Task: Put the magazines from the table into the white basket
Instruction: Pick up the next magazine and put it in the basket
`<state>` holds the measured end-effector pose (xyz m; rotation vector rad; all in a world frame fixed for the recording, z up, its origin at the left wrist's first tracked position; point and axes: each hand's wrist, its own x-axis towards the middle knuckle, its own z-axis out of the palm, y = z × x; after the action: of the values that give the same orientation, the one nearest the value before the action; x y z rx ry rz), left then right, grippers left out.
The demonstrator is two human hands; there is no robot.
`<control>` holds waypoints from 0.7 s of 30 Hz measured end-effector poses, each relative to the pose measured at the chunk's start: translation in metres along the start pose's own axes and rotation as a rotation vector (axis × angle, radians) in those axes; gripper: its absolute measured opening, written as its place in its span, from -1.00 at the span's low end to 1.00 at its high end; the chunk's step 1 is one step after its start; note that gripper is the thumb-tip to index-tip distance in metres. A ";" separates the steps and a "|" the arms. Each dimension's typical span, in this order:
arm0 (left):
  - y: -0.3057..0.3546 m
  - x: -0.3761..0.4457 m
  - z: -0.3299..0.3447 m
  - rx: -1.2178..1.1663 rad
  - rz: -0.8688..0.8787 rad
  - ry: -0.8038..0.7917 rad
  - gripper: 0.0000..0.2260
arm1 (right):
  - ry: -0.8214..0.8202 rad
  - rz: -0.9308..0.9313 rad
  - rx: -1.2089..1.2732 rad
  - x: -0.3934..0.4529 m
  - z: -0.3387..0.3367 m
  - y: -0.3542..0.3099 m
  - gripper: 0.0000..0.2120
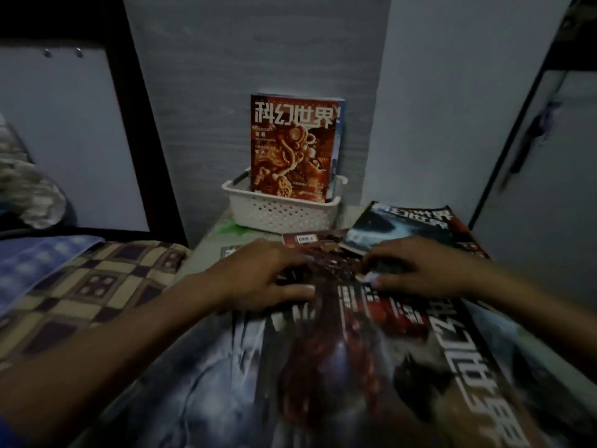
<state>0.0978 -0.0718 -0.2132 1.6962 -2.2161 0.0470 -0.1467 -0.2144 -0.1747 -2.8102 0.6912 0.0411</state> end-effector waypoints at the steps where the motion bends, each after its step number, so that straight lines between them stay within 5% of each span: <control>1: 0.013 -0.001 0.002 0.027 0.016 -0.080 -0.52 | -0.117 0.036 -0.041 -0.013 -0.002 -0.002 -0.55; 4: 0.036 0.004 0.002 -0.152 -0.196 -0.200 -0.42 | -0.205 0.114 -0.047 -0.038 -0.002 -0.008 -0.31; 8: 0.053 0.011 -0.009 -0.227 -0.268 -0.380 -0.57 | 0.000 0.082 -0.212 -0.060 0.009 -0.011 -0.22; 10: 0.061 0.009 -0.013 -0.226 -0.221 -0.343 -0.65 | 0.152 0.155 -0.255 -0.071 0.015 -0.005 -0.09; 12: 0.065 0.003 -0.021 -0.337 -0.218 -0.201 -0.73 | 0.403 0.227 -0.015 -0.081 0.017 0.000 0.02; 15: 0.066 -0.011 -0.042 -0.575 -0.215 0.084 -0.83 | 0.821 0.296 0.742 -0.093 0.011 -0.001 0.11; 21: 0.071 -0.024 -0.076 -0.934 -0.209 0.450 -0.80 | 0.856 0.121 1.446 -0.079 -0.034 -0.024 -0.17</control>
<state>0.0561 -0.0119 -0.1355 1.1971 -1.3643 -0.5203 -0.2073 -0.1664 -0.1300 -1.2820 0.6129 -1.1573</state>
